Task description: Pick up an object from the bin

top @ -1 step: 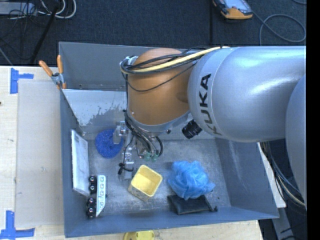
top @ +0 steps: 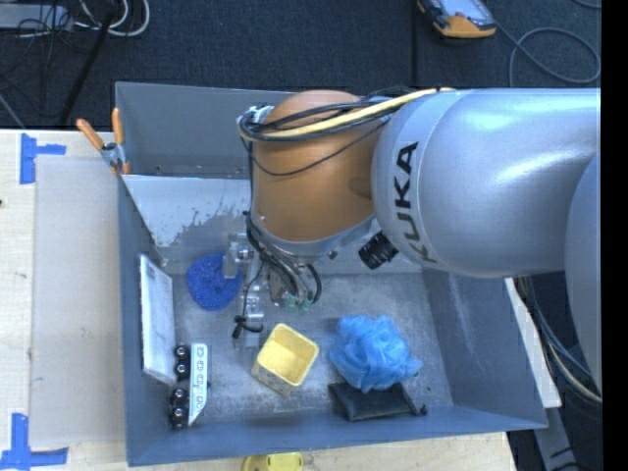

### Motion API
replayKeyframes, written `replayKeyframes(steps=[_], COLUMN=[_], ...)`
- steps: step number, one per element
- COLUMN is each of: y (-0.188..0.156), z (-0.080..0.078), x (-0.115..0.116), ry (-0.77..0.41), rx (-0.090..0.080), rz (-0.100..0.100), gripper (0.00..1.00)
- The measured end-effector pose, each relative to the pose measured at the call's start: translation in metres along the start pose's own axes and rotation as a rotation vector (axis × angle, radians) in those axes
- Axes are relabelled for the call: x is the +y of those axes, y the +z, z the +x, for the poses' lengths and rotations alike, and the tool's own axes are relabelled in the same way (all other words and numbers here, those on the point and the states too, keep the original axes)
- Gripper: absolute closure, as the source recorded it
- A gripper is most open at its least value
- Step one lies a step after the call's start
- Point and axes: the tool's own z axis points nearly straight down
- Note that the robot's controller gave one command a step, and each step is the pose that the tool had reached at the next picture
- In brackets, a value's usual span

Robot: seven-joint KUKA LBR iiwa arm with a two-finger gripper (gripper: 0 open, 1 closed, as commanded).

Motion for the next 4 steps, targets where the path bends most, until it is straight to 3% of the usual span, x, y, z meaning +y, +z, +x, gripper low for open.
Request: replayKeyframes(steps=[1,2,3,4], y=[0.032,0.092,0.124,0.124], z=[0.0,-0.009,0.0,0.0], x=[-0.012,-0.021,-0.037,-0.04], ry=[-0.063,0.012,0.064,0.014], rx=[-0.007,-0.004,0.004,0.005], rz=[-0.002,-0.001,0.002,0.002], gripper=[0.0,0.0,0.0,0.0])
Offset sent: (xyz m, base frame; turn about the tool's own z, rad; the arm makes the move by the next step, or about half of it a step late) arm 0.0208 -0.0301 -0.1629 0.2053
